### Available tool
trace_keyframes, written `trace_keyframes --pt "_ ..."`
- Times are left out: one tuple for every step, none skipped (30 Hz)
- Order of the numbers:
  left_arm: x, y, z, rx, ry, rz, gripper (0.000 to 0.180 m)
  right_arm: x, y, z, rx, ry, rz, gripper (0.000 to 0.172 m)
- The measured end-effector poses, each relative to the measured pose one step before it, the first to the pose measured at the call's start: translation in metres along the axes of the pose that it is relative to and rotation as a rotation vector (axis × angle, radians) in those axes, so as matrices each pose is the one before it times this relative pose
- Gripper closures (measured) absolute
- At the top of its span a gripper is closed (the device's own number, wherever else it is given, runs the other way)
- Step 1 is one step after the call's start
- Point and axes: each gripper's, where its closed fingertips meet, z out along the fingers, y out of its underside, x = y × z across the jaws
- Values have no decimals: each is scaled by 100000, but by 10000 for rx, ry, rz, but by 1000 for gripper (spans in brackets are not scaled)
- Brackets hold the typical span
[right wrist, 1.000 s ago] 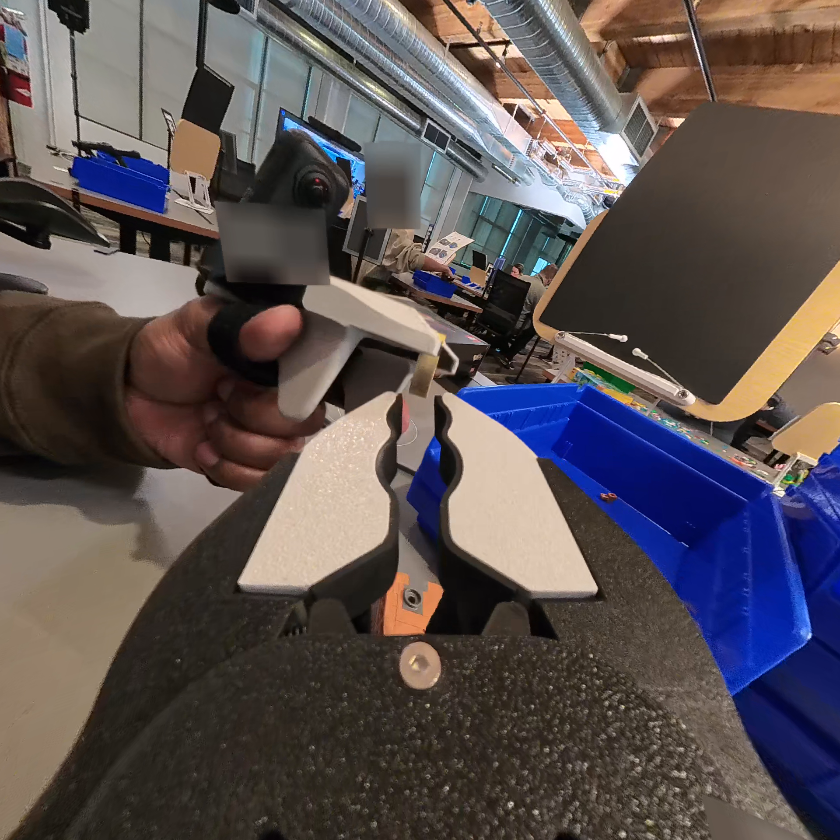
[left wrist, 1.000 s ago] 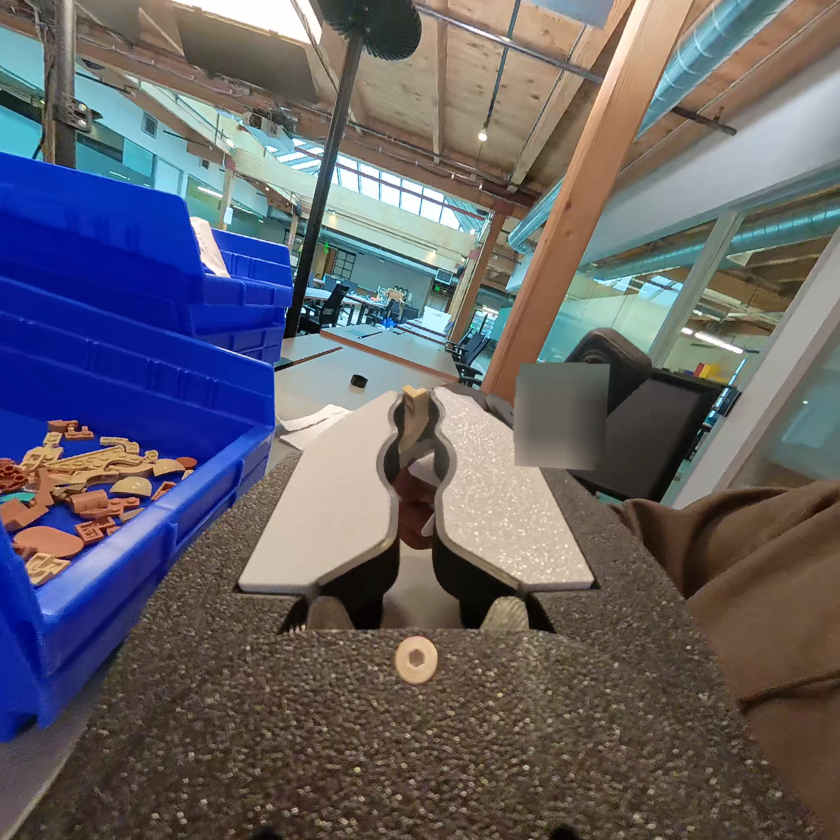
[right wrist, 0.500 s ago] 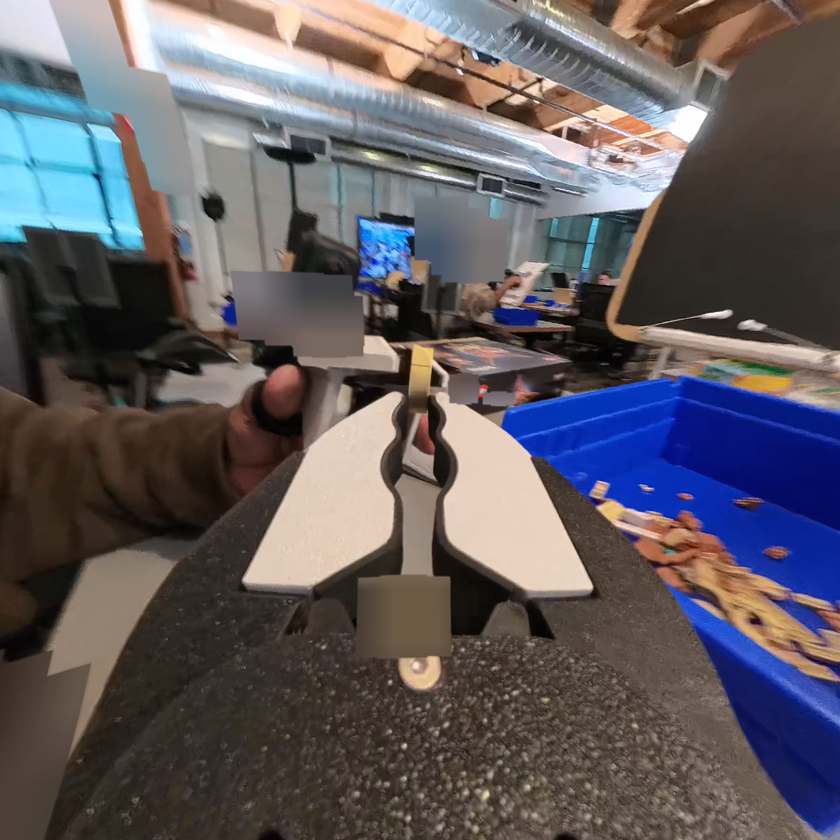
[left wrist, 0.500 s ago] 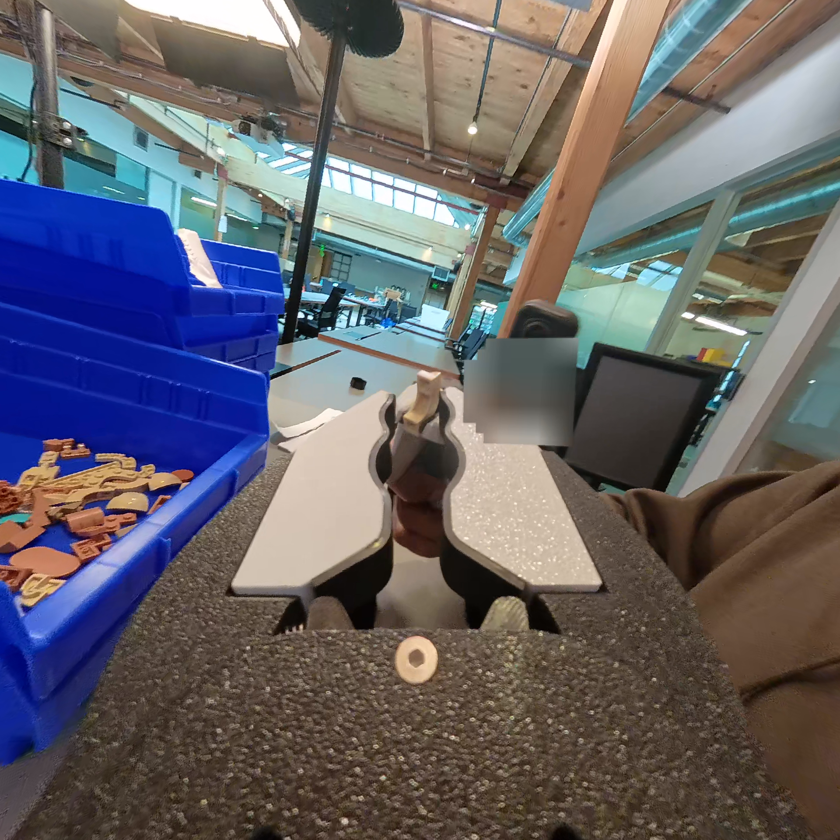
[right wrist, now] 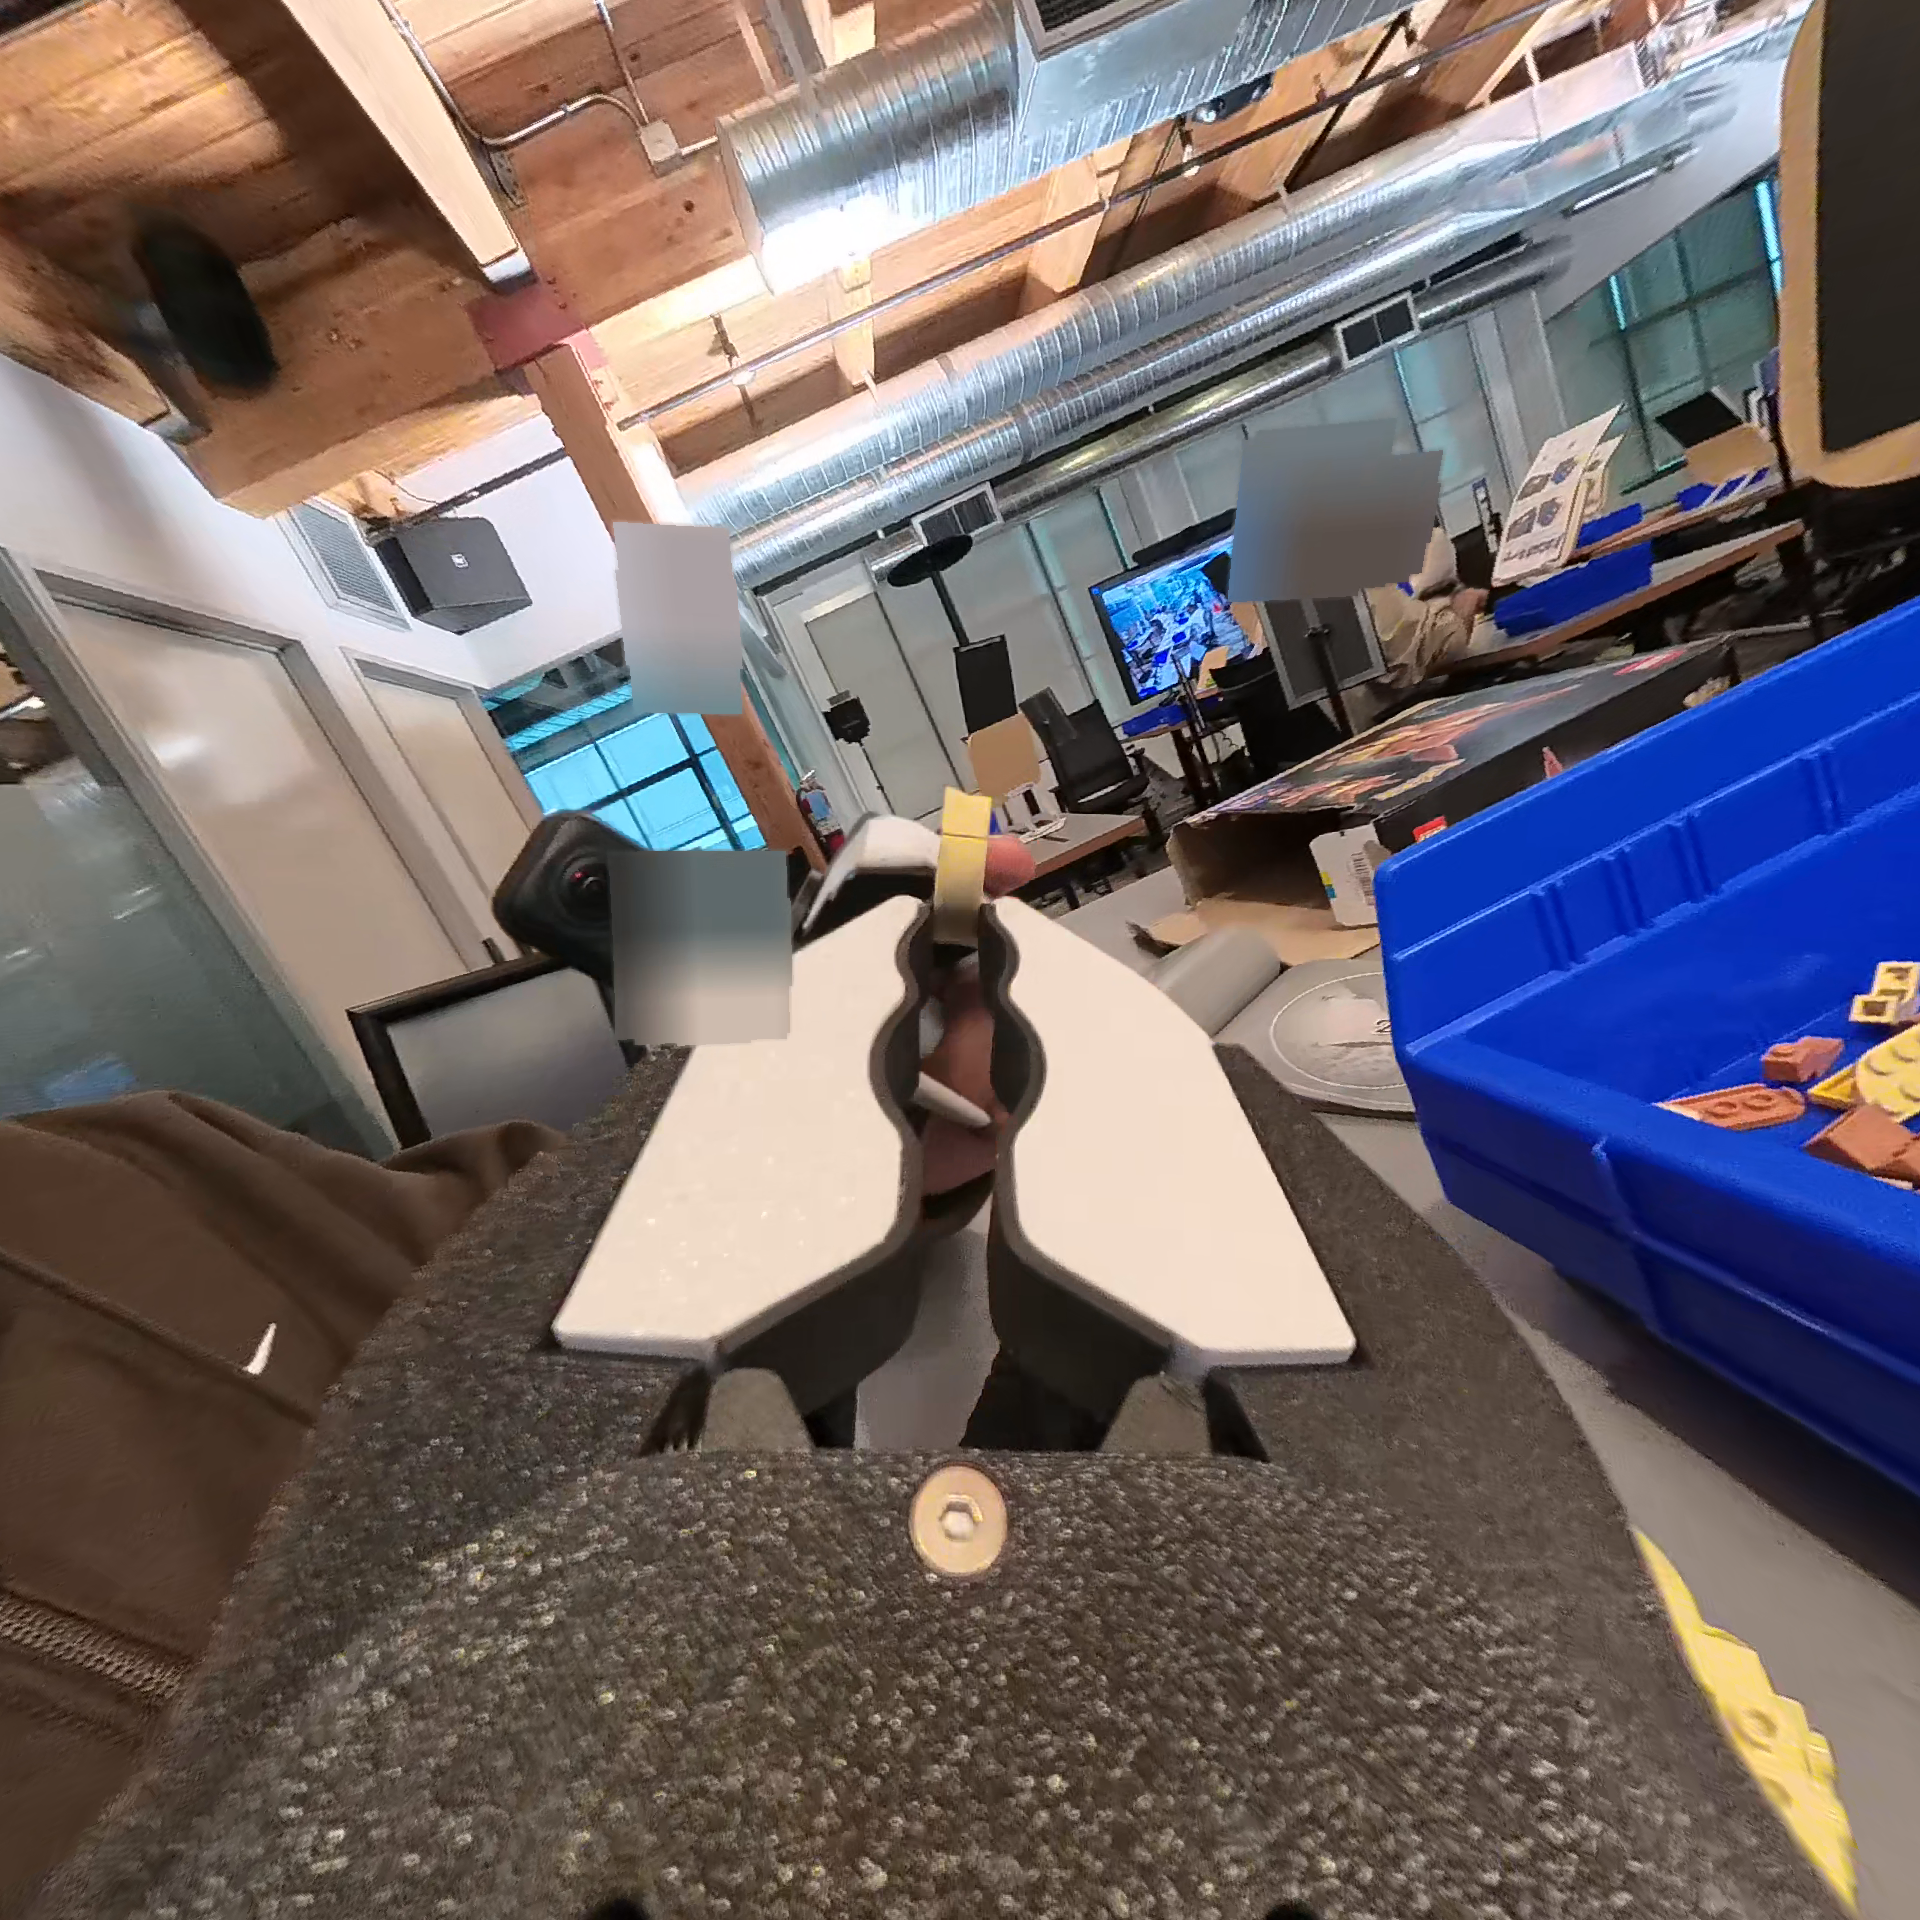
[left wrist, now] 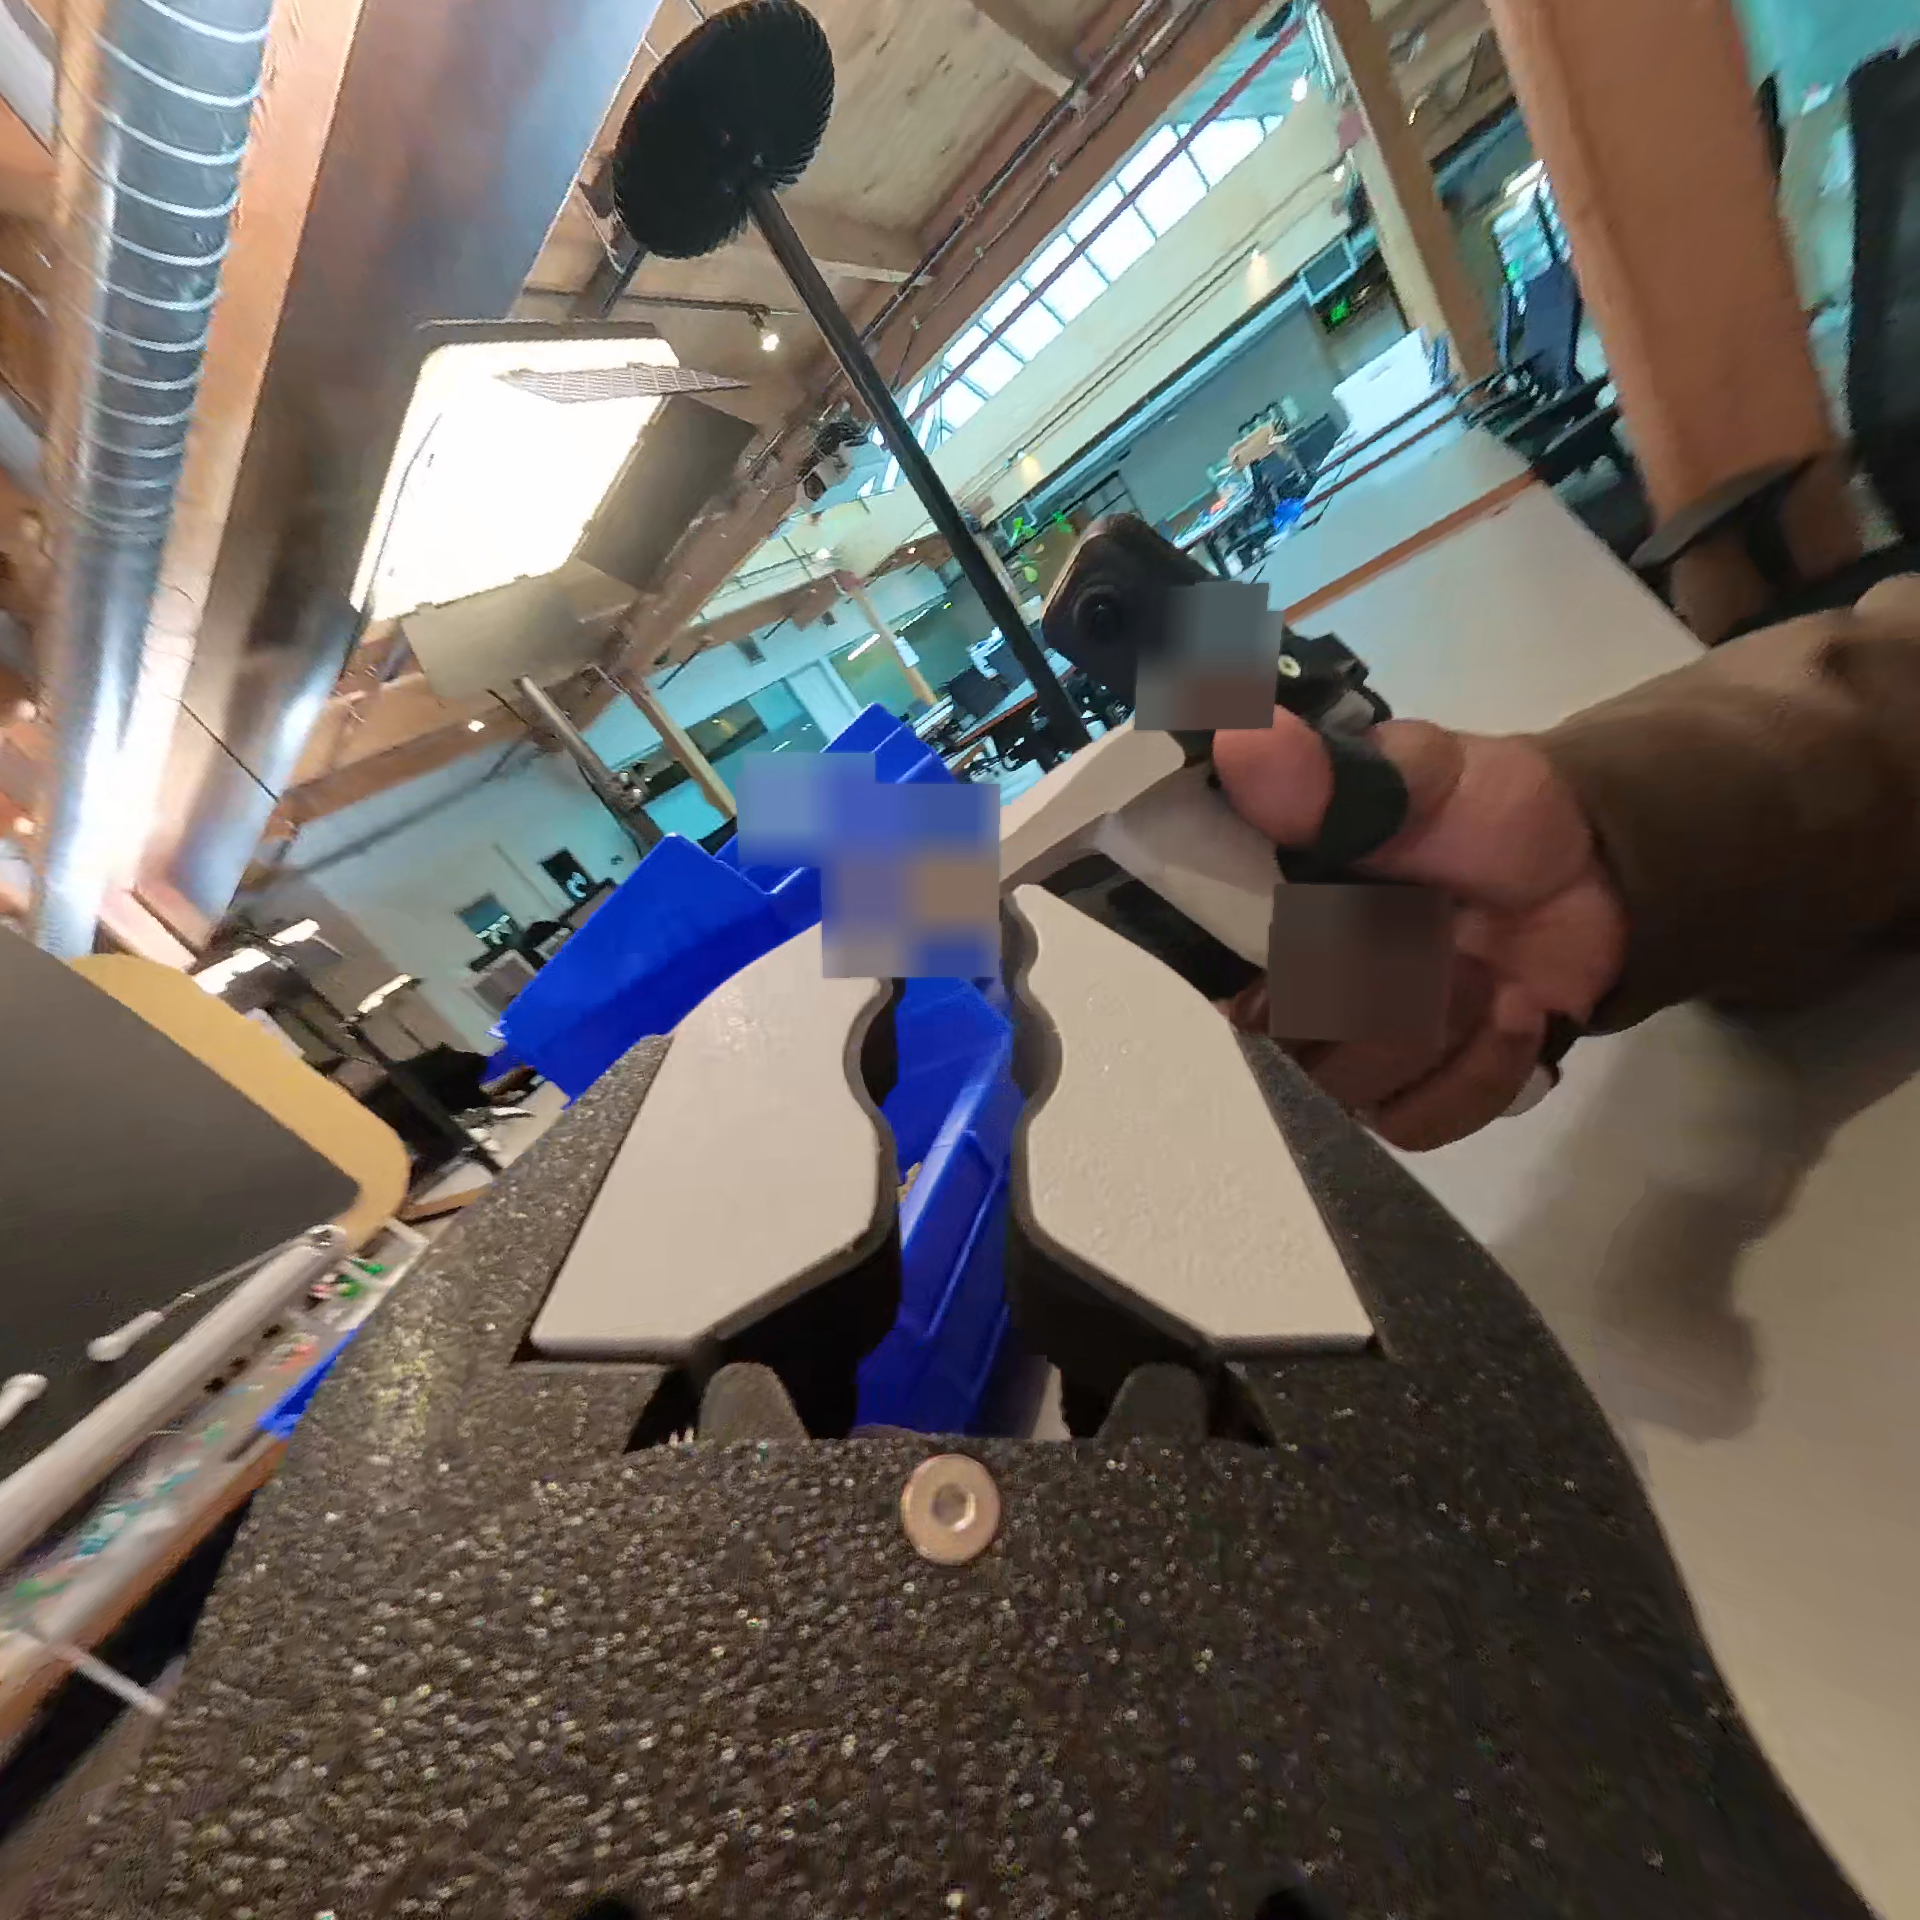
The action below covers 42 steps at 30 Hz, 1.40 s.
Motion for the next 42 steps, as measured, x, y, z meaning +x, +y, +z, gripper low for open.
trace_keyframes --pt "74 207 19 -101 3 313 165 -15 75 36 -32 -46 107 164" --pt "35 281 23 -135 -27 318 165 -37 77 45 -33 -50 102 164" --pt "-31 243 20 -112 -80 307 165 -20 87 44 -38 -42 84 164" --pt "-22 165 31 -69 -82 246 165 -24 105 47 -50 -27 56 164" --pt "2 92 30 -26 -52 170 165 -31 125 64 -53 -28 37 164" --pt "32 108 63 -45 -31 153 165 -49 104 55 -46 -33 36 164" --pt "28 161 75 -88 -44 170 165 -40 129 69 -47 -33 38 164" --pt "54 136 77 -66 -48 194 165 -22 136 82 -58 -25 35 164" --pt "45 73 57 -33 -59 176 166 -1 150 73 -60 -6 31 164" --pt "114 49 31 -10 -16 151 168 43 52 41 -1 15 27 164" --pt "-55 14 7 8 -123 115 168 31 -7 -8 9 3 29 164" --pt "-32 9 -9 -7 -68 95 169 3 20 -8 -30 -7 11 164" --pt "5 43 -30 -41 15 51 169 21 52 -2 -61 13 -22 164" --pt "34 61 -34 -66 106 -50 169 36 77 1 -108 41 -54 164" --pt "42 53 -43 -54 173 -169 170 25 93 -4 -155 50 -98 164" --pt "44 4 -68 0 179 -154 170 -18 98 6 -173 35 -131 164" --pt "73 6 -88 8 163 -73 170 -32 120 7 -172 30 -128 163" --pt "107 48 -80 -24 187 -27 171 -22 157 5 -169 30 -106 163" --pt "113 82 -101 -41 204 -2 171 -25 194 7 -159 23 -75 162" --pt "108 85 -95 -41 193 24 171 -19 173 18 -138 5 -42 161" --pt "88 81 -101 -60 155 48 172 -23 166 35 -120 -10 -12 160" --pt "72 71 -75 -59 109 60 172 -23 127 36 -101 -14 14 160" --pt "75 41 -58 -46 83 50 172 -20 121 7 -89 -13 27 160" --pt "73 11 -23 -24 60 34 172 -20 75 -15 -84 -15 26 159" --pt "44 -14 15 -3 24 6 172 -31 52 -44 -68 -21 18 159" --pt "64 -35 32 14 15 -19 172 -21 38 -66 -63 -9 0 159" --pt "59 -3 47 -3 9 2 172 6 50 -57 -69 10 -8 159" --pt "60 34 46 -19 -5 33 172 37 51 -54 -63 29 -10 159" --pt "50 46 33 -32 -19 45 172 79 63 -28 -45 57 -18 160" --pt "32 44 31 -36 -18 63 172 117 55 -18 -36 82 -38 162" --pt "36 58 23 -52 -36 108 172 99 42 -6 -35 79 -52 162" --pt "6 76 37 -81 -71 183 172 83 61 -10 -46 73 -51 162" --pt "39 105 48 -115 -87 266 172 117 62 -15 -69 95 -69 162" --pt "59 133 67 -140 -91 313 173 157 86 -25 -86 133 -101 162" --pt "33 138 79 -140 -105 289 173 150 76 -22 -80 140 -115 162" --pt "44 88 80 -101 -88 223 173 114 75 -21 -64 104 -91 162" --pt "37 35 36 -57 -63 180 173 57 51 -38 -39 42 -44 162" --pt "30 -30 17 -7 -43 137 173 35 34 -28 -15 -4 5 163" --pt "4 -27 11 3 -43 86 173 15 11 -15 8 -29 41 164" --pt "-29 -47 8 20 -78 66 172 -3 -36 -14 33 -53 70 164" --pt "-46 -73 -5 42 -100 94 172 -42 -60 -21 42 -75 85 164" --pt "-40 -90 -20 41 -83 128 172 -52 -49 -36 29 -74 77 164"
